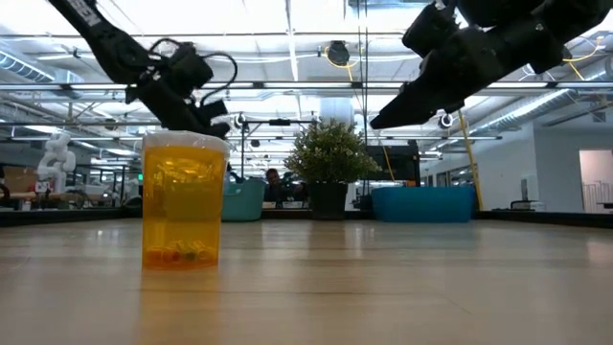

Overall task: Pick and place medicine bottles into bin by pill shape (circle, oval)
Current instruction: Put the small blue pill bottle into the green bin

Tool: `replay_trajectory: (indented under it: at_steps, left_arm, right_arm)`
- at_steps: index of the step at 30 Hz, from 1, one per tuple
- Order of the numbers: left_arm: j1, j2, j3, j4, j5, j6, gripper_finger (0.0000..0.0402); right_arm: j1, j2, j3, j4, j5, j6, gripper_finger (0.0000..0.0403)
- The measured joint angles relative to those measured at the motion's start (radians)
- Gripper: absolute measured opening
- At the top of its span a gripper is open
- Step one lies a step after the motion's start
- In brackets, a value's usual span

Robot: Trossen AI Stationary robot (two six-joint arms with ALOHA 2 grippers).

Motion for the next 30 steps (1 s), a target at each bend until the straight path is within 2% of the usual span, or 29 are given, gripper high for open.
replay_trajectory:
  at_steps: [10, 20, 30]
  left_arm:
    - [0.05, 0.092, 0.0, 0.118, 0.027, 0.005, 0.0129]
    - [0.051, 0.213, 0.001, 0.204, 0.039, 0.015, 0.0129]
    - [0.052, 0.235, 0.001, 0.227, 0.018, 0.029, 0.0129]
  right_arm:
    - [-0.011, 0.0, 0.0, 0.0, 0.0, -0.007, 0.027]
    - [-0.011, 0.0, 0.0, 0.0, 0.001, -0.021, 0.027]
    - [-0.011, 0.0, 0.0, -0.001, 0.0, -0.021, 0.027]
